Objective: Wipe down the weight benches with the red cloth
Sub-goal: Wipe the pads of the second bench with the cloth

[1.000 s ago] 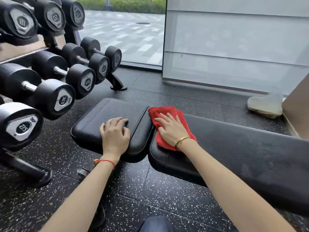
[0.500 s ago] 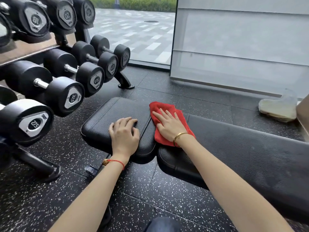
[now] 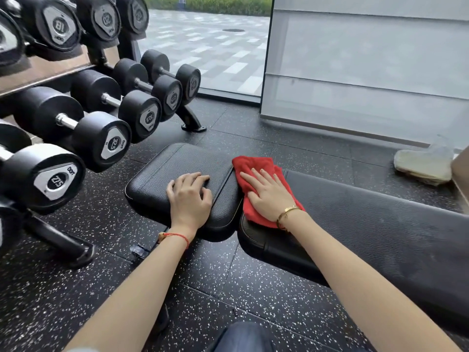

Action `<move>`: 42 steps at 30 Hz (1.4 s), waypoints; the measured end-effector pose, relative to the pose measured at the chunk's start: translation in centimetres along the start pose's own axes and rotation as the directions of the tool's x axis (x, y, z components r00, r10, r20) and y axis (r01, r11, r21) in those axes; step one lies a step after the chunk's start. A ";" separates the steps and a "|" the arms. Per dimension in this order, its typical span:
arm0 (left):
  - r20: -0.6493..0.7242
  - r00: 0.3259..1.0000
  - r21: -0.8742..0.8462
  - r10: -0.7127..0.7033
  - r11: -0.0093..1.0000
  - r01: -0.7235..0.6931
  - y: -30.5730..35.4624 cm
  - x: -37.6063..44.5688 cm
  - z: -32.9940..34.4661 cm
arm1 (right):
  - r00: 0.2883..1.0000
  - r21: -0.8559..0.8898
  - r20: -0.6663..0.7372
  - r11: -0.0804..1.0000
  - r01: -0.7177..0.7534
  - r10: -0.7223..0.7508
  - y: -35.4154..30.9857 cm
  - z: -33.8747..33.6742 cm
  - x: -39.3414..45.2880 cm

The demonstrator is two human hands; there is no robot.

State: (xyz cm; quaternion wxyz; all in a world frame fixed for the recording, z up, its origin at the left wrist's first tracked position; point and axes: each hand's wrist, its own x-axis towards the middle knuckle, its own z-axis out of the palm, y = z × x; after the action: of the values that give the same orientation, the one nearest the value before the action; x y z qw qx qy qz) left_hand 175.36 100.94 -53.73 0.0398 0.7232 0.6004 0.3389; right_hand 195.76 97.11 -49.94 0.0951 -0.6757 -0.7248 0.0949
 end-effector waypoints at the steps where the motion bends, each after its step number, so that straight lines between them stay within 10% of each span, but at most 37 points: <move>1: 0.002 1.000 -0.001 0.002 1.000 -0.002 0.0 0.0 0.0 | 0.999 -0.013 -0.004 0.999 -0.032 0.032 -0.2 0.0 0.3; 8: -0.002 1.000 0.001 0.004 1.000 -0.004 0.0 -0.1 0.0 | 0.991 0.001 -0.088 0.995 0.104 -0.103 -0.3 1.3 -6.9; 17: 0.077 0.997 0.047 0.016 0.999 -0.020 0.4 -0.1 -0.5 | 0.968 0.044 -0.082 0.971 -0.233 0.236 3.7 -1.1 -4.8; 22: 0.141 0.990 0.127 -0.022 0.992 0.004 2.3 -0.4 -0.7 | 0.981 0.028 -0.081 0.984 -0.175 0.177 3.0 -0.9 -6.1; 27: 0.123 0.988 -0.010 0.094 0.996 -0.093 8.0 -2.7 -0.2 | 0.986 -0.034 -0.166 0.999 -0.028 0.022 3.5 0.4 -13.0; 36: 0.188 0.952 -0.146 0.240 0.966 -0.215 15.2 -6.6 2.3 | 0.931 0.030 -0.130 0.940 -0.340 0.341 9.0 -2.4 -10.1; 42: 0.216 0.940 -0.160 0.266 0.959 -0.234 17.8 -7.4 3.6 | 0.956 0.043 -0.164 0.970 -0.241 0.245 8.8 -1.7 -13.7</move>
State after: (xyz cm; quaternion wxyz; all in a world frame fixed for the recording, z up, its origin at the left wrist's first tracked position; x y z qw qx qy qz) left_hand 191.90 90.69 -51.48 0.1151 0.8245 0.4708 0.2921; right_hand 205.66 84.10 -50.76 0.1511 -0.7641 -0.6245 0.0568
